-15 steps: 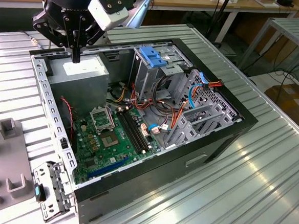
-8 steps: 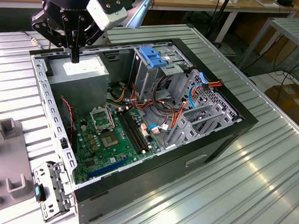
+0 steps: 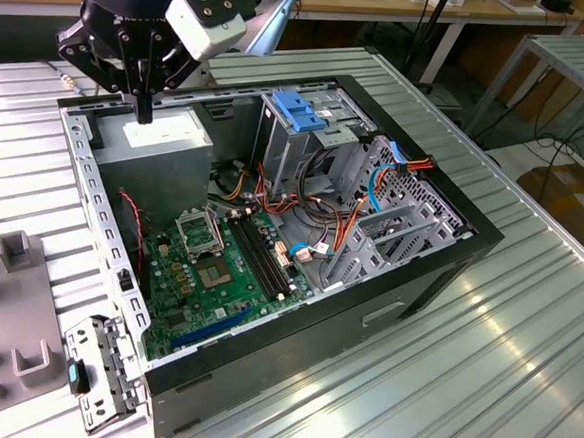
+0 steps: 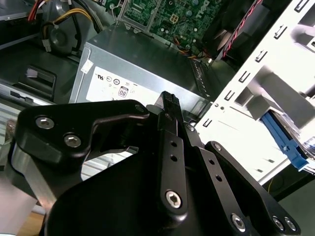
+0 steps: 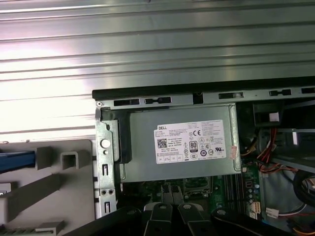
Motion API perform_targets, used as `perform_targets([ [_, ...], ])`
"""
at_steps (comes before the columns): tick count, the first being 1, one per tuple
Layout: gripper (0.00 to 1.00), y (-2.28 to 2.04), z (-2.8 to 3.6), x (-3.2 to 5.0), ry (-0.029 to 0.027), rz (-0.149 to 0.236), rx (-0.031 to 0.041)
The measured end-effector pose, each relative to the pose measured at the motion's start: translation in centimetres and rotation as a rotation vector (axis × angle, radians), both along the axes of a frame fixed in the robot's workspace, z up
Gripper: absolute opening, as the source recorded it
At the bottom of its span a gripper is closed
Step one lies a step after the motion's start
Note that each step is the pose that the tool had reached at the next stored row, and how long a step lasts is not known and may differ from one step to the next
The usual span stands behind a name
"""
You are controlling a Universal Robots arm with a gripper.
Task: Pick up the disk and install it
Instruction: 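Reach for the disk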
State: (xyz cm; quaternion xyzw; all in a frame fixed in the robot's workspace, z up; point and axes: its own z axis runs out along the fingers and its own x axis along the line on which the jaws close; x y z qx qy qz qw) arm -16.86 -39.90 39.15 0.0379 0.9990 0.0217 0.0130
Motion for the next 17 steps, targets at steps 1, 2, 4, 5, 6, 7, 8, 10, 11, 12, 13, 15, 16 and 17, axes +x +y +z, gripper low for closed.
perform_targets([
  [1, 0.11, 0.00, 0.00, -0.05, 0.0000, 0.000, 0.0000],
  [2, 0.11, 0.00, 0.00, -0.12, 0.0000, 0.000, 0.0000],
  [4, 0.11, 0.00, 0.00, -0.27, 0.0000, 0.000, 0.0000],
  [5, 0.11, 0.00, 0.00, -0.36, 0.0000, 0.000, 0.0000],
  [6, 0.11, 0.00, 0.00, -0.49, 0.0000, 0.000, 0.0000],
  [7, 0.11, 0.00, 0.00, -0.63, 0.0000, 0.000, -0.0001],
  [8, 0.11, 0.01, 0.00, -0.81, 0.0001, 0.000, -0.0001],
  [10, 0.11, 0.01, -0.03, -1.28, 0.0009, 0.000, 0.0000],
  [11, 0.11, 0.01, -0.08, -1.45, 0.0011, 0.000, -0.0001],
  [12, 0.11, 0.01, -0.18, -1.68, 0.0010, 0.000, 0.0001],
  [13, 0.11, 0.01, -0.35, -2.00, 0.0010, 0.000, 0.0001],
  [15, 0.11, 0.00, -0.63, -2.64, 0.0012, 0.000, -0.0016],
  [16, 0.11, 0.00, -0.71, -2.84, 0.0012, 0.000, -0.0020],
  [17, 0.11, 0.01, -0.73, -2.98, 0.0010, 0.000, -0.0020],
])
